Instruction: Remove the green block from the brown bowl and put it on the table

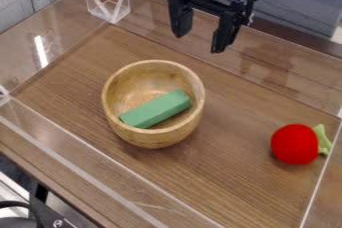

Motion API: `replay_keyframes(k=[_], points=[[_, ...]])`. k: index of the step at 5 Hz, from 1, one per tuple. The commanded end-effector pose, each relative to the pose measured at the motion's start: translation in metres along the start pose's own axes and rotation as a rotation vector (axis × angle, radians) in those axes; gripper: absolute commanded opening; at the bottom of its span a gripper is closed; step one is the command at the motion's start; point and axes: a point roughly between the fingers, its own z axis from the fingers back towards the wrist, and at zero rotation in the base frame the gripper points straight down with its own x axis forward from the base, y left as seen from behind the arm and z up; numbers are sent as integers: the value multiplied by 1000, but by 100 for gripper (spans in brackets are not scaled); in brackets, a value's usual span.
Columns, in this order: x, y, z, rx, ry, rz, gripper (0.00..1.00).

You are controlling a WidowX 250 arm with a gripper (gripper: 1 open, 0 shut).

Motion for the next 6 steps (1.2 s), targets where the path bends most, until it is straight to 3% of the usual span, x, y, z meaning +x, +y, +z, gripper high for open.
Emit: replay_keyframes(k=[1, 2, 3, 4, 5, 6], points=[[-3, -2, -14, 2, 29, -24, 100], [-25, 22, -37, 15, 36, -29, 100], [-45, 50, -48, 27, 5, -38, 100], [-58, 64, -44, 25, -23, -11, 100], [-59, 65, -45, 23, -39, 16, 100], [-52, 64, -49, 26, -43, -13, 100]])
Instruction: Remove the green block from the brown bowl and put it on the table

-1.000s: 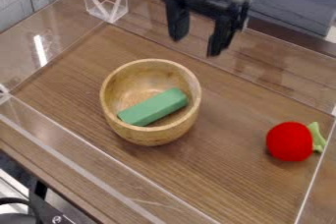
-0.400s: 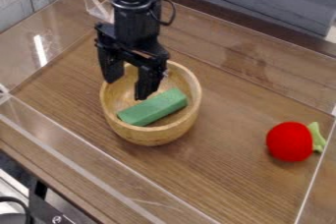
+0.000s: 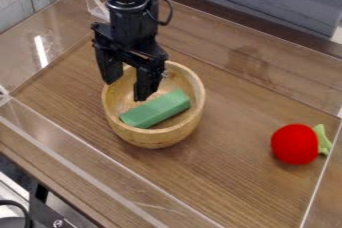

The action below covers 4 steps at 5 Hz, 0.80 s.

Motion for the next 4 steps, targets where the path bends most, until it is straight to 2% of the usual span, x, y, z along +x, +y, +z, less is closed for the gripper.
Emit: replay_keyframes(k=[1, 2, 4], points=[[12, 1, 4, 13, -37, -27, 100], [19, -1, 0, 15, -45, -54, 100], [22, -4, -14, 13, -58, 58, 100]])
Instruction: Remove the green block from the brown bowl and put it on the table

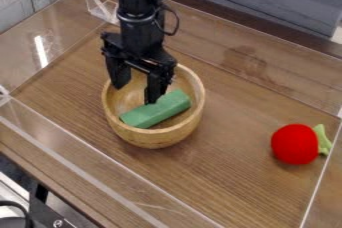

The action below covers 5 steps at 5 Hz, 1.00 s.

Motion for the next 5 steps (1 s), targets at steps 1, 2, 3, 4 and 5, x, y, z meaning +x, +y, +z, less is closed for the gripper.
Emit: replay_keyframes(k=[1, 2, 3, 4, 5], points=[[8, -8, -1, 6, -29, 24, 100], [13, -14, -8, 5, -27, 40, 100], [10, -22, -11, -4, -33, 4, 100], [7, -28, -13, -12, -36, -29, 100], [4, -14, -14, -14, -39, -32, 100]])
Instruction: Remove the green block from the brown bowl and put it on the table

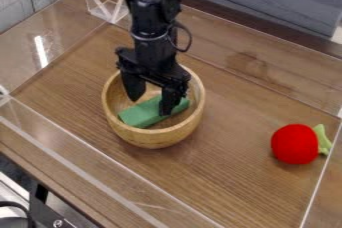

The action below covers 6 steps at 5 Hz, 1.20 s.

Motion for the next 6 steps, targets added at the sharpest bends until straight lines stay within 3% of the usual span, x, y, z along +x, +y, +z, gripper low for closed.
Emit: replay_keyframes(k=[1, 3, 5, 6], points=[[2, 18, 8, 10, -40, 2, 100], [1, 26, 2, -2, -67, 75, 100], [0, 21, 6, -1, -82, 73, 100], [3, 15, 3, -2, -89, 46, 0]])
